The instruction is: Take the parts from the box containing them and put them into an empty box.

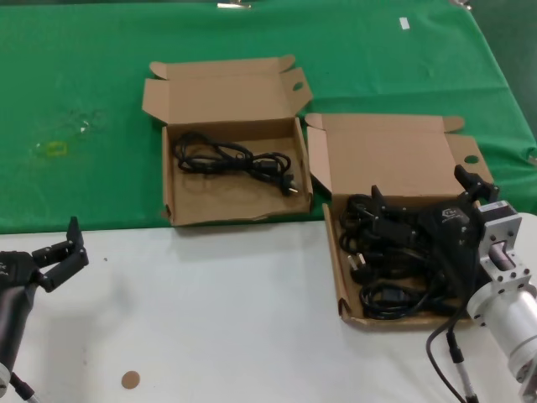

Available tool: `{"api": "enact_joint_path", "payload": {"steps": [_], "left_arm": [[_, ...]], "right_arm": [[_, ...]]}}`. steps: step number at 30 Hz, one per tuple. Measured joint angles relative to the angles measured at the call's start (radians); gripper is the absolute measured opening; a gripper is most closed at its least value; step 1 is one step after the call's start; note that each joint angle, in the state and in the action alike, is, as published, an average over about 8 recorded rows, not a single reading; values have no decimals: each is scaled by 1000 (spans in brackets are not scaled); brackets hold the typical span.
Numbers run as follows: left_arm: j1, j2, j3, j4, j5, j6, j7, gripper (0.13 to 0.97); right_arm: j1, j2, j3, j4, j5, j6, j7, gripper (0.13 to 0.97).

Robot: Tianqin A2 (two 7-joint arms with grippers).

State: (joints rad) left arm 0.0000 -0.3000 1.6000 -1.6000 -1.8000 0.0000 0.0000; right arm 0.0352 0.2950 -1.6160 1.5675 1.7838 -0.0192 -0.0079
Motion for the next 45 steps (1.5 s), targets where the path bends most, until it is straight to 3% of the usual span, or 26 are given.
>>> {"api": "enact_joint_path", "payload": {"steps": [45], "left_arm": [[0,0,0,0,0,0,0,966]], "right_arm": [[0,0,0,0,0,0,0,966]]}}
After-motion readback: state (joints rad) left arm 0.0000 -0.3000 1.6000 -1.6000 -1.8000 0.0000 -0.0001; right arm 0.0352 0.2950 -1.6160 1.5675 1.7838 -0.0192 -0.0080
